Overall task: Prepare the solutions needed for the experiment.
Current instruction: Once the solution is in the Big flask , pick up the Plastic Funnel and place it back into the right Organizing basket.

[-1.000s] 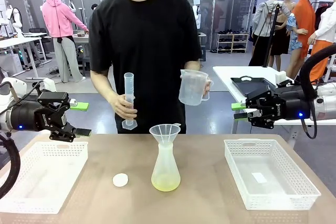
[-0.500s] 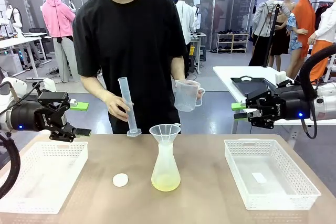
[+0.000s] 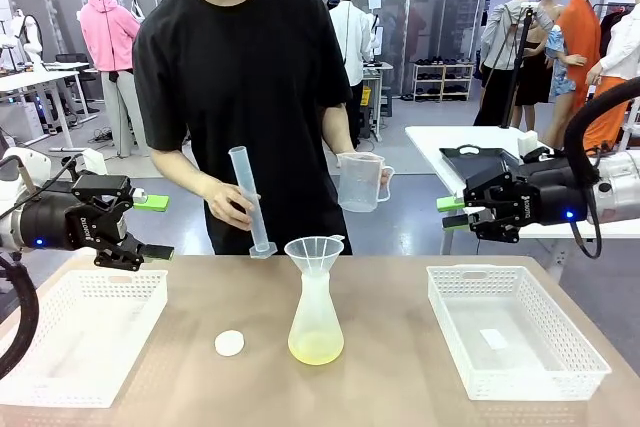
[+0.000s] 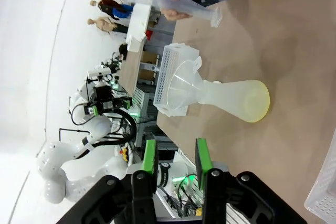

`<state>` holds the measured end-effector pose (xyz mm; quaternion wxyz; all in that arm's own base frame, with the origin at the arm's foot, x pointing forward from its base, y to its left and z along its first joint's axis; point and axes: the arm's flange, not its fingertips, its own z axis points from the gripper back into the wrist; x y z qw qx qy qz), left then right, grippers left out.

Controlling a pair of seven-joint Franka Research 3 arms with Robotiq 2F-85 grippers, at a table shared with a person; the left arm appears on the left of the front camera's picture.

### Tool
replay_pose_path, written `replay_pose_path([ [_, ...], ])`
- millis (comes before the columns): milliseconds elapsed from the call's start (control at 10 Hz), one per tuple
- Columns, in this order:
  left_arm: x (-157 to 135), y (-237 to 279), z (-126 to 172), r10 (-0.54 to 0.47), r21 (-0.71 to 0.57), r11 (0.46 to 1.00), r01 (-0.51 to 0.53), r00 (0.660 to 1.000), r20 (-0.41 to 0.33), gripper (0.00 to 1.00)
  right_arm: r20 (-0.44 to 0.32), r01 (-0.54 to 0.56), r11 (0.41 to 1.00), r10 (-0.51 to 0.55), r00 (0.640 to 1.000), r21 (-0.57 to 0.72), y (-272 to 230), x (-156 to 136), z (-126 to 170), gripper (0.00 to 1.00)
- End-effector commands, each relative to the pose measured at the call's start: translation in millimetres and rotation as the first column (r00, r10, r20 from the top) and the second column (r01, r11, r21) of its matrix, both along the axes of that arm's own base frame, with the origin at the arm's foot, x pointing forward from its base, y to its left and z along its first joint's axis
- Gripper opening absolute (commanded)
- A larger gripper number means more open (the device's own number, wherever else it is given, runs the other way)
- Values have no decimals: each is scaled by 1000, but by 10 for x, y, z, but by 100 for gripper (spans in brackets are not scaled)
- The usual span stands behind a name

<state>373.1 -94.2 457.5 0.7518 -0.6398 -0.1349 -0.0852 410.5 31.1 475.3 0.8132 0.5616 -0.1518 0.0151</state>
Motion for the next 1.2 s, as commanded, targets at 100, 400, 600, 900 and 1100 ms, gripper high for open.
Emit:
replay_pose_path([
  [100, 2, -4, 11, -6, -15, 1000, 6, 1000, 1, 100, -66, -80, 980, 69, 995, -182, 206, 192, 235, 38],
  [400, 2, -4, 11, -6, -15, 1000, 6, 1000, 1, 100, -126, -172, 924, 136, 983, -342, 565, 412, 511, 38],
  [600, 2, -4, 11, -6, -15, 1000, 6, 1000, 1, 100, -155, -176, 877, 118, 981, -447, 855, 599, 662, 38],
  [900, 2, -4, 11, -6, -15, 1000, 6, 1000, 1, 100, -147, -112, 820, 34, 989, -562, 1257, 750, 762, 38],
  [1100, 2, -4, 11, -6, -15, 1000, 6, 1000, 1, 100, -138, -76, 793, -10, 990, -605, 1480, 837, 784, 38],
])
